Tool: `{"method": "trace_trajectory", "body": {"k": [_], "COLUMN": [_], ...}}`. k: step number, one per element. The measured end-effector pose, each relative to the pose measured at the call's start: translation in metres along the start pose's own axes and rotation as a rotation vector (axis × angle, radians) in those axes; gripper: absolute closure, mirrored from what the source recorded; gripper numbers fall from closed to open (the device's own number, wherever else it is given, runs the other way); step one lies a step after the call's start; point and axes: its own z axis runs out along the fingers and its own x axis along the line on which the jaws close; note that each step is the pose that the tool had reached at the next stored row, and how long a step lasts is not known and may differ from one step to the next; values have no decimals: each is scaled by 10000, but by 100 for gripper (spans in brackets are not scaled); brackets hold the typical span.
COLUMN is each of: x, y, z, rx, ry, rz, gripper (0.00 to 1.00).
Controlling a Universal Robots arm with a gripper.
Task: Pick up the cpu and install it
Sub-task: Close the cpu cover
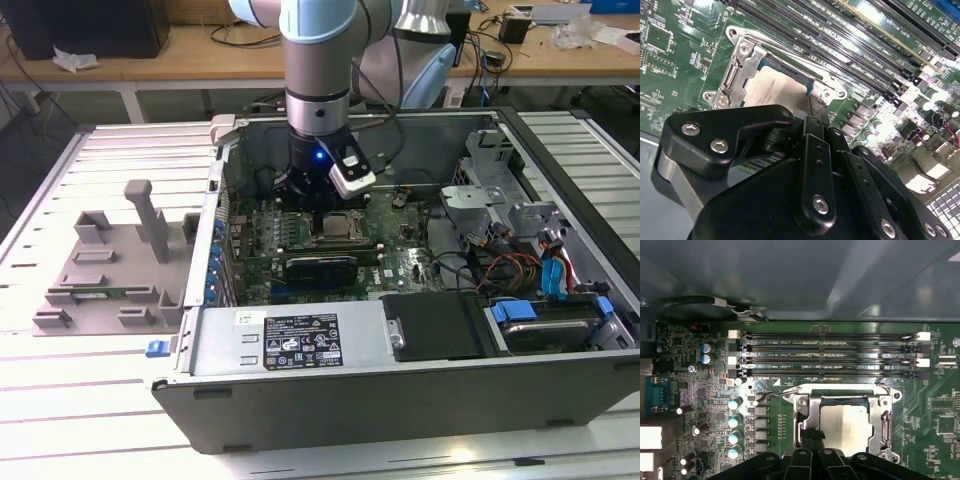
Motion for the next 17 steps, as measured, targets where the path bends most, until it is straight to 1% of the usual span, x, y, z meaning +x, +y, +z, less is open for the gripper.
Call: {"method": "trace_trajectory", "body": {"k": [7,17], "x": [6,7], "y": [0,1], "z": [30,46], "rx": [1,0], "ry": [1,0], "rz": [1,1], "gripper": [89,89]}}
